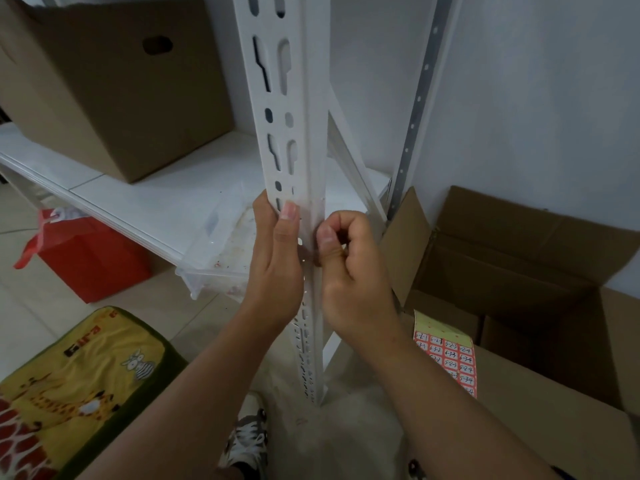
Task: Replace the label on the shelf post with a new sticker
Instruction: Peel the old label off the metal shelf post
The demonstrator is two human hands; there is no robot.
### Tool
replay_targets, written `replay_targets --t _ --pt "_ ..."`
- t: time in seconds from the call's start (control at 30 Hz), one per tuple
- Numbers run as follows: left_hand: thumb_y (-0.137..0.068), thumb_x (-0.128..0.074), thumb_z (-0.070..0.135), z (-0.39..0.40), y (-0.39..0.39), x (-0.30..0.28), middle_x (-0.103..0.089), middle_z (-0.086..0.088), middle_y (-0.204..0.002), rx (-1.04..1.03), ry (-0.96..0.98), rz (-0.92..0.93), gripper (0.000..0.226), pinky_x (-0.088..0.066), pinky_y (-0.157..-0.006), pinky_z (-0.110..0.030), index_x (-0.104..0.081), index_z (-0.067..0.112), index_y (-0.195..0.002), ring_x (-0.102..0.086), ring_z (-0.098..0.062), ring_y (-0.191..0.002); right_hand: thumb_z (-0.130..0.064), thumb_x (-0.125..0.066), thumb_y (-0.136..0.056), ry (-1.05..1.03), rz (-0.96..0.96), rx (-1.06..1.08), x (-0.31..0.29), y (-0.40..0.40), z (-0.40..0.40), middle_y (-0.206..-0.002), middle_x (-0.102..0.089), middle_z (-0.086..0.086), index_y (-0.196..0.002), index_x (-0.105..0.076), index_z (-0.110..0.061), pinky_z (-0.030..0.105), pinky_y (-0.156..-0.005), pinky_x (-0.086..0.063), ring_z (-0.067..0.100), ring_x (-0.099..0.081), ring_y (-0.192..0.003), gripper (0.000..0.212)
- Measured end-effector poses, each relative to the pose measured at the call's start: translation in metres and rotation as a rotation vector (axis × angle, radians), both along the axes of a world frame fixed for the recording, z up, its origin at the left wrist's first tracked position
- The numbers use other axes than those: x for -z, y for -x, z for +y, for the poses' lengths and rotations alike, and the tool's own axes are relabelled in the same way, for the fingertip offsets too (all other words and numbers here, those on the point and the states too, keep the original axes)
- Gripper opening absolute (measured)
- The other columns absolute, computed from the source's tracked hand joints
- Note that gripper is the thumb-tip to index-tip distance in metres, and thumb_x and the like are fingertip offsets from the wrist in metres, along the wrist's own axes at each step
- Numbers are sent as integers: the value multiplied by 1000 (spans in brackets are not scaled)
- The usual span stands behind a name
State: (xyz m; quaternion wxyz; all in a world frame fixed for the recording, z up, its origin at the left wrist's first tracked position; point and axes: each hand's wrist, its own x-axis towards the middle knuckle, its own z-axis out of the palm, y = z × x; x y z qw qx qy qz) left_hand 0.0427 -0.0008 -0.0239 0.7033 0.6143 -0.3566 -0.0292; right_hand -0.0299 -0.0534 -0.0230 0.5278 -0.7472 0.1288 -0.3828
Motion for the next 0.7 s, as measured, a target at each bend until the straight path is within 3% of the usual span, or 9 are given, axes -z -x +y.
replay_targets --t 0.1,0.17,0.23,0.33,0.47,0.57,0.7 --pt "-97 -28 45 2 2 0 -54 8 -90 -31 -13 -13 27 -46 -68 -15 -44 27 -108 -54 -1 -79 -16 -44 -100 -130 -2 -61 -6 5 -7 -82 -57 6 -94 -52 -13 34 -73 -53 16 -57 -76 11" --pt "-93 -31 49 2 4 2 -51 -2 -106 -153 -37 -50 44 -48 -77 -22 -42 22 -126 -54 -11 -94 -12 -43 -100 -275 -19 -124 -10 10 -9 -80 -58 8 -96 -54 -3 32 -74 -54 17 -57 -74 14" --pt "-92 -40 41 3 6 2 -45 -5 -115 -355 -38 -145 49 -47 -88 -30 -36 16 -134 -50 -18 -106 -10 -42 -100 -432 -49 -198 -13 14 -13 -77 -59 3 -95 -57 -1 30 -72 -53 15 -58 -74 19" --pt "-88 -51 19 9 12 -4 -45 -7 -106 -499 8 -426 39 -43 -84 -28 -48 -3 -120 -49 -23 -98 -18 -43 -96 -608 -122 -338 -15 19 -19 -73 -57 4 -86 -61 -7 34 -70 -50 19 -56 -74 23" --pt "-84 -55 14 13 20 -9 -53 -6 -94 -431 17 -656 26 -41 -76 -20 -61 -8 -98 -53 -22 -85 -28 -43 -94 -751 -176 -493 -19 25 -23 -74 -54 3 -81 -62 -9 31 -71 -48 16 -55 -76 29" --pt "-85 -59 13 13 22 -8 -55 -1 -89 -346 -1 -707 21 -46 -71 -25 -65 -5 -95 -56 -21 -78 -35 -43 -92 -836 -191 -555 -22 28 -23 -78 -57 4 -79 -62 -9 31 -74 -47 15 -57 -78 34" --pt "-88 -64 10 12 21 -6 -60 -1 -86 -290 -7 -686 13 -47 -70 -20 -67 -2 -94 -58 -16 -75 -39 -45 -88 -849 -192 -572 -23 28 -23 -85 -66 8 -84 -58 -4 35 -83 -48 21 -63 -91 38"
